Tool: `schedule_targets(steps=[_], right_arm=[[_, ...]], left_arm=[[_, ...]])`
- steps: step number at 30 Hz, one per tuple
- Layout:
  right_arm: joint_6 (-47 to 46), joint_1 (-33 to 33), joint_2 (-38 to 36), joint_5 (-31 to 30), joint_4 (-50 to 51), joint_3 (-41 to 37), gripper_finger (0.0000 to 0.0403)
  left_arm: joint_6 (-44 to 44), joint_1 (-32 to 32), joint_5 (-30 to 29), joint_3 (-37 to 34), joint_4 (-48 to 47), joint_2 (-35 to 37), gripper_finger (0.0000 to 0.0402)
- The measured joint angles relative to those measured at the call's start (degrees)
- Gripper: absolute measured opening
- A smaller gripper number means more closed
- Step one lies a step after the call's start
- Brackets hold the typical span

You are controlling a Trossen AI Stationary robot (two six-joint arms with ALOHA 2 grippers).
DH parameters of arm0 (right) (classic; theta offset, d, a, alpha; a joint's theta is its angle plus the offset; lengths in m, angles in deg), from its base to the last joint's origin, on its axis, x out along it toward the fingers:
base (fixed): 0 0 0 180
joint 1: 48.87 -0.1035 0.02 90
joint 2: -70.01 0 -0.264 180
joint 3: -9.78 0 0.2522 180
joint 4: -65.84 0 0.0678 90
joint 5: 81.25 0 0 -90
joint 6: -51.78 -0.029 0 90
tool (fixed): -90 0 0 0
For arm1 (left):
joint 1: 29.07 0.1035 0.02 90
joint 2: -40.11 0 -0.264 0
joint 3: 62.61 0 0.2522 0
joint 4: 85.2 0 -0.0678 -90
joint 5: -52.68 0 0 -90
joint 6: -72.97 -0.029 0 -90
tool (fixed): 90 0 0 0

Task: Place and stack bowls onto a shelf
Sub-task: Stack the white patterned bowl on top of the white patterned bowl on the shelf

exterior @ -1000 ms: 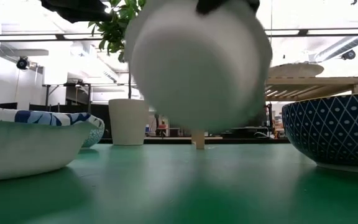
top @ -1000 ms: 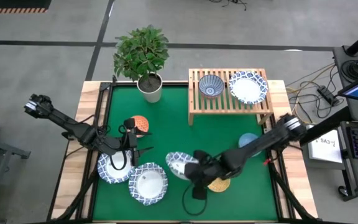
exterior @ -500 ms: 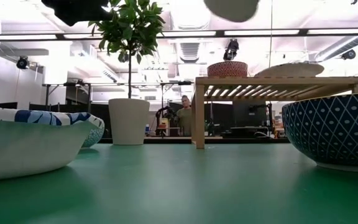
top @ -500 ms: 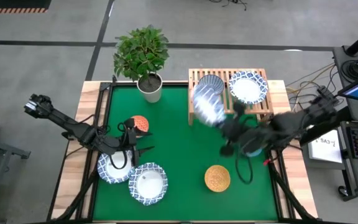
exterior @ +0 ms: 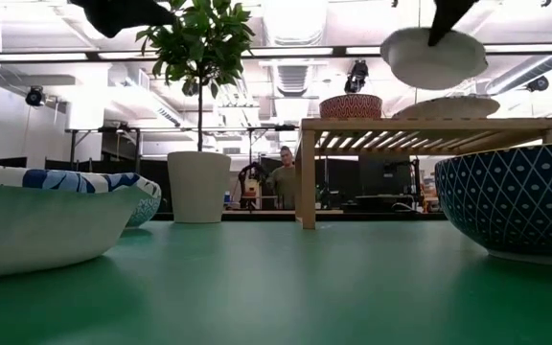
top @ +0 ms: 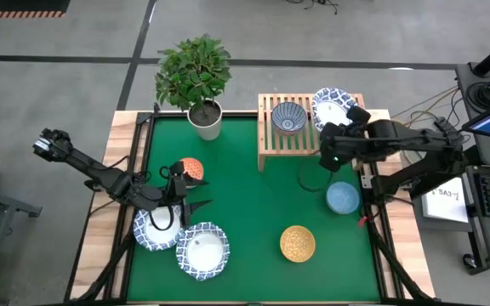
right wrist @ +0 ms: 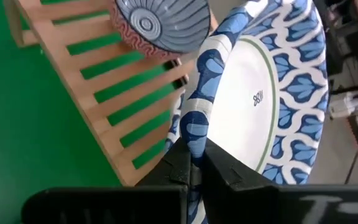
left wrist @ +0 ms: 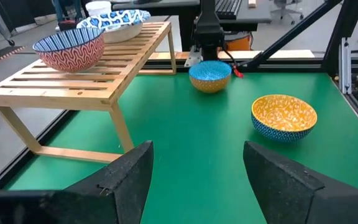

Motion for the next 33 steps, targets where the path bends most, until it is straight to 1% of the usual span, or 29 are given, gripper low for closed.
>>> schedule_targets(steps=[4,9,15,17,20,25,28,30,33], right_arm=[[1.00,5.27,1.79,0.70,0.57,-0.28,0.0009],[4.60,10.98,3.92,2.48,0.73,-0.35,0.0009],[8.17,13.81,6.22,2.84,0.75,-0.35,0.0011],[8.52,14.27,6.78,3.91,0.73,-0.35,0.0020],[7.95,15.12,7.56,5.17,0.71,-0.35,0.0045],[7.17,15.88,8.28,5.20,0.71,-0.35,0.0090],[6.43,15.86,8.15,6.02,0.65,-0.35,0.0108],[5.28,15.86,7.95,8.07,0.68,0.11,0.0117],[2.91,15.82,7.71,12.69,0.67,1.74,0.0129]], left_arm=[[-0.32,0.00,-0.01,0.00,0.55,0.00,0.0232],[-0.21,0.00,-0.02,0.00,0.57,0.00,0.0232],[-0.19,0.00,-0.02,0.00,0.57,0.00,0.0232],[-0.19,0.00,0.00,0.00,0.55,0.00,0.0232],[-0.19,0.00,0.00,0.00,0.55,0.00,0.0232],[-0.19,0.00,-0.02,0.00,0.33,0.00,0.0232],[-0.09,0.00,-0.01,0.00,0.16,0.00,0.0232],[0.23,0.00,-0.01,0.00,0.10,0.00,0.0232],[0.58,0.00,-0.01,0.00,0.09,0.00,0.0232]])
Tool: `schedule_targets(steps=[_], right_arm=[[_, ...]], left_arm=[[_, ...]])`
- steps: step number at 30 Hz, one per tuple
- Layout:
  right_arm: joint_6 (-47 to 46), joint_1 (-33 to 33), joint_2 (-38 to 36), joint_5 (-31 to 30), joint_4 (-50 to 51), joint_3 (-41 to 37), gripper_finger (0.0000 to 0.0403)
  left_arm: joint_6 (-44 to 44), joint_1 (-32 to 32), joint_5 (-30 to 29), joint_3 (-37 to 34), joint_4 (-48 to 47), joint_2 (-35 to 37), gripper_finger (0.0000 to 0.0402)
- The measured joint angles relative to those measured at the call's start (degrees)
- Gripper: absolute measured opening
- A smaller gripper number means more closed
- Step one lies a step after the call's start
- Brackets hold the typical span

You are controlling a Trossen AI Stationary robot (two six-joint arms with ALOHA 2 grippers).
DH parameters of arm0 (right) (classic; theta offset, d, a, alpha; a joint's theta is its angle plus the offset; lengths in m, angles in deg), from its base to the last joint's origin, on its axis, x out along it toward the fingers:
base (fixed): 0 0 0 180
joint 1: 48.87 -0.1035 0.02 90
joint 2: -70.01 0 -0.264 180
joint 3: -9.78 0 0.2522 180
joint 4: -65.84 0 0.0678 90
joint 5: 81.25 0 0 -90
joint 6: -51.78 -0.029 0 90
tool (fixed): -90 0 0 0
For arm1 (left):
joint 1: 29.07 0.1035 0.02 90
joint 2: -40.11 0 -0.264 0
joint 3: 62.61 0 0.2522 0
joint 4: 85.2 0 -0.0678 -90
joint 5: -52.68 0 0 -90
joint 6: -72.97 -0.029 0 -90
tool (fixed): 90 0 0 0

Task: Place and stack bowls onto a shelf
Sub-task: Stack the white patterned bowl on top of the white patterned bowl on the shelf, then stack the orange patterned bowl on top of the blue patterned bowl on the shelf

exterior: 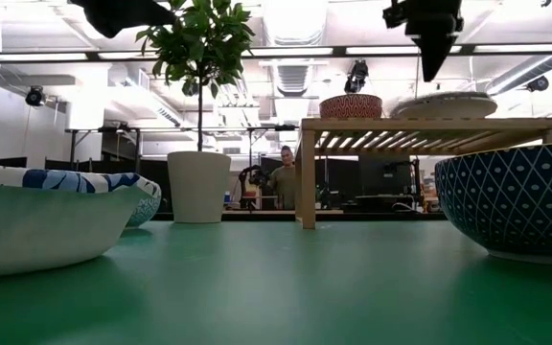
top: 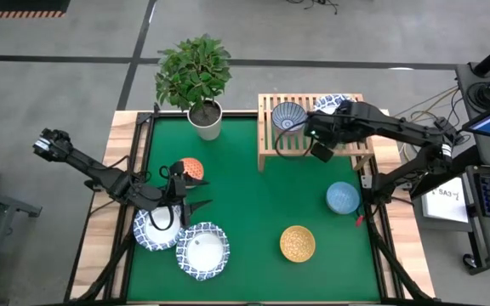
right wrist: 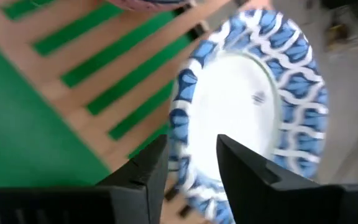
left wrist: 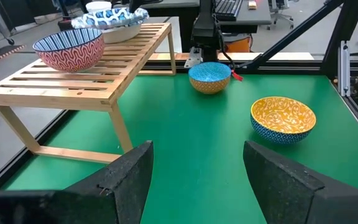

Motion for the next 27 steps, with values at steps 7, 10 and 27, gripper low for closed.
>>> schedule_targets(steps=[7,10,27], right_arm=[[-3.79,-1.70,-0.98,6.81,-1.15,3.18,0.0145],[-3.53,-4.92,-3.46,6.88,-6.34,1.81,0.0143],[-3.22,-37.35,-11.37,1.14,-43.42,-16.84,0.0130]], left_arm=[[1.37,0.00,-0.01,0.00,0.00,0.00,0.0232],[3.64,0.00,-0.01,0.00,-0.75,0.00,0.0232],[46.62,5.97,6.68,3.31,-33.58,-2.61,0.0232]])
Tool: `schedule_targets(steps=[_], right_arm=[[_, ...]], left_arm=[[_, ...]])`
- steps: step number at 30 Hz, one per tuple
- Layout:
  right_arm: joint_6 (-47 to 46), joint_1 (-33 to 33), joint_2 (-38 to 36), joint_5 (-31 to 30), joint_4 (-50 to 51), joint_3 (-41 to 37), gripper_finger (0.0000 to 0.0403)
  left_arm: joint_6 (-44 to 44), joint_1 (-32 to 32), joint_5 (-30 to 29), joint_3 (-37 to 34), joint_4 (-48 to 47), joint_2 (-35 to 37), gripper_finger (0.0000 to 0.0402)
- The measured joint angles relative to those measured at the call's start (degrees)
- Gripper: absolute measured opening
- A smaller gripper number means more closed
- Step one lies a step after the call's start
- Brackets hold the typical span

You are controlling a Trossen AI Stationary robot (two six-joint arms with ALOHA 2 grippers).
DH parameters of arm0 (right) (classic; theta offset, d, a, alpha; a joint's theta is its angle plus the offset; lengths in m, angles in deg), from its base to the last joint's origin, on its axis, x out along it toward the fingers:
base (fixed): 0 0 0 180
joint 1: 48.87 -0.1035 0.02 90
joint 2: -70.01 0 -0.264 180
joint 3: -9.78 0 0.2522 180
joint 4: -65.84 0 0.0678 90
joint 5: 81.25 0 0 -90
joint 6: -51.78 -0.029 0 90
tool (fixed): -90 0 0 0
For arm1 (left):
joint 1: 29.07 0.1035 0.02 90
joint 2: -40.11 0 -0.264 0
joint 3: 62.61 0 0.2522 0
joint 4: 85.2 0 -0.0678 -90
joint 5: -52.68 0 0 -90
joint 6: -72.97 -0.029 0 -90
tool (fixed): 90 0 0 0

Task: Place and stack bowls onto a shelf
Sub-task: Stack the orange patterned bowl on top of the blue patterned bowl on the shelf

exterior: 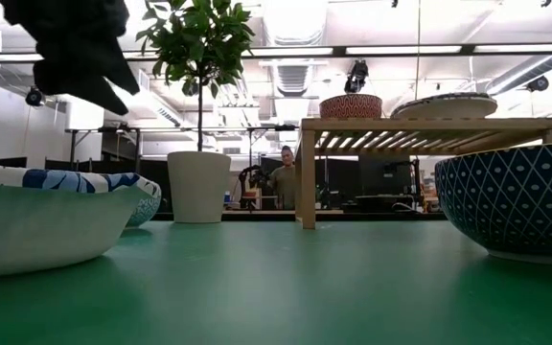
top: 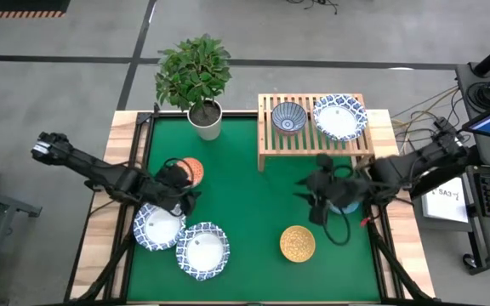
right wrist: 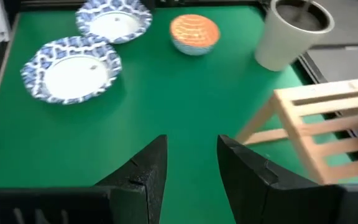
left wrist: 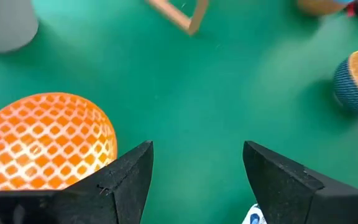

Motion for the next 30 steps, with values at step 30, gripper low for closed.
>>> schedule_targets(steps=[30], right_arm=[[-3.54,-11.24,-0.07,-7.30,-13.66,-12.61,0.0130]], left_arm=[[-7.37,16.48,10.20,10.96,-16.32,-31.98,0.0232]])
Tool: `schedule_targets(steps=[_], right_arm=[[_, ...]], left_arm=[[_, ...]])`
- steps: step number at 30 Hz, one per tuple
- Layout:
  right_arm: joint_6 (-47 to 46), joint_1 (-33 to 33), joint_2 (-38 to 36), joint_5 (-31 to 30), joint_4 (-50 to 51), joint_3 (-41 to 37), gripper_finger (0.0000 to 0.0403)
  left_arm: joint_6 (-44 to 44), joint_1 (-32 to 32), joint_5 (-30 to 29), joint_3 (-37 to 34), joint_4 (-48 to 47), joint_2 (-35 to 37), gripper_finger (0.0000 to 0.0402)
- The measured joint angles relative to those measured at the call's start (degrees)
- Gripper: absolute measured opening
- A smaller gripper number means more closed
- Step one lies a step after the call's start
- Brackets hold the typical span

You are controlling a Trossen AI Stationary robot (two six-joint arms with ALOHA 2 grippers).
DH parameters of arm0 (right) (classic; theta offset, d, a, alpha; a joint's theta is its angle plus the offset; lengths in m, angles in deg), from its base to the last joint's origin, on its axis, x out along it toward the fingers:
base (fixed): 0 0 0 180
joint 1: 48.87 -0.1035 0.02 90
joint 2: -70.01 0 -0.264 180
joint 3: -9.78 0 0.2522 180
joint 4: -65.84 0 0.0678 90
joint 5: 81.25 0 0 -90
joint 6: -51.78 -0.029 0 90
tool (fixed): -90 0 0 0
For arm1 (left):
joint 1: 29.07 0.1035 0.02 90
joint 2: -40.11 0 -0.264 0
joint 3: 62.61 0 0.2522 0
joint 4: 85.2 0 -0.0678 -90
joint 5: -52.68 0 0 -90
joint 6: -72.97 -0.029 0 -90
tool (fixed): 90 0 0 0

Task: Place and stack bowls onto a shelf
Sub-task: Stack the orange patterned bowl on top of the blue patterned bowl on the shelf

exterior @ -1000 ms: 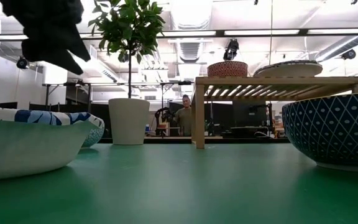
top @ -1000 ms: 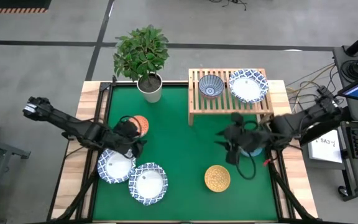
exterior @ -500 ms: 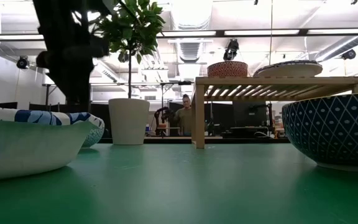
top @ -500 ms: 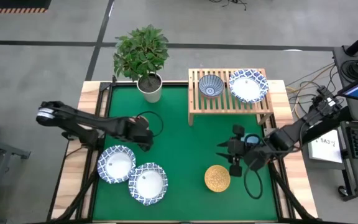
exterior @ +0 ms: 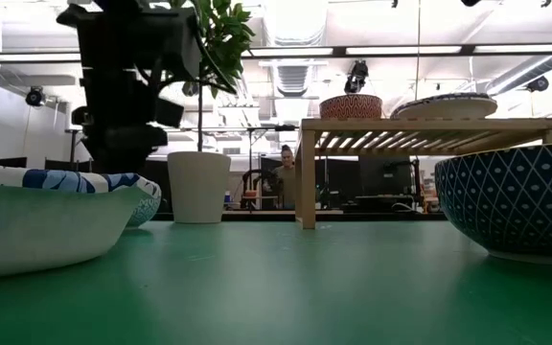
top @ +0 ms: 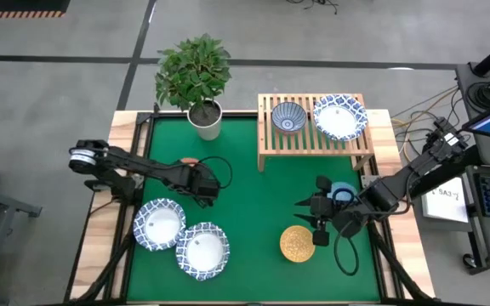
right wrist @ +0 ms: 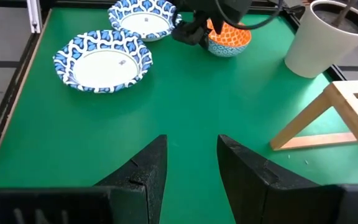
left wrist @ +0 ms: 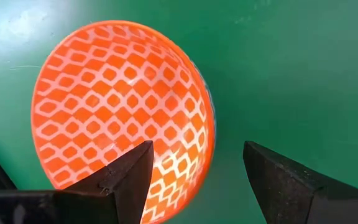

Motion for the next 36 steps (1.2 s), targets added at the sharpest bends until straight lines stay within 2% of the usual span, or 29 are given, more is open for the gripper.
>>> schedule_targets(steps=[5,8,11,17,18,23,27,32,36], right_arm=[[0.00,-0.80,0.00,-0.03,-2.35,-1.35,0.0130],[0.00,-1.04,0.00,-0.04,-2.57,-1.96,0.0130],[0.09,-1.07,-0.02,-0.04,-3.64,-2.42,0.0130],[0.48,-1.07,-0.04,-0.06,-3.73,-2.42,0.0130],[0.51,-1.07,-0.04,-0.04,-3.73,-2.42,0.0130],[1.11,-1.15,-0.04,-0.04,-3.60,-2.42,0.0130],[2.07,-1.94,-0.04,-0.04,-3.56,-2.65,0.0130],[3.69,-3.33,-0.04,-0.08,-4.68,-4.00,0.0130],[8.38,-4.06,-0.07,-0.41,-11.01,-6.68,0.0130]], left_arm=[[0.00,-0.02,0.00,-0.04,0.58,-2.20,0.0228],[0.00,-0.02,0.04,-0.04,0.91,-3.32,0.0203],[0.00,-0.02,0.06,-0.04,0.93,-3.75,0.0153],[-0.13,-0.02,0.13,-0.04,1.22,-3.53,0.0022],[0.30,-0.01,0.54,-0.04,0.97,-3.49,0.0013],[-0.46,-0.43,2.32,-0.11,0.18,-2.52,0.0010],[-1.72,-1.12,6.11,1.08,-1.37,-0.96,0.0006],[-7.29,-3.53,7.69,9.88,-6.84,-0.71,0.0005],[-17.28,-5.32,7.71,19.58,-6.36,-0.65,0.0004]])
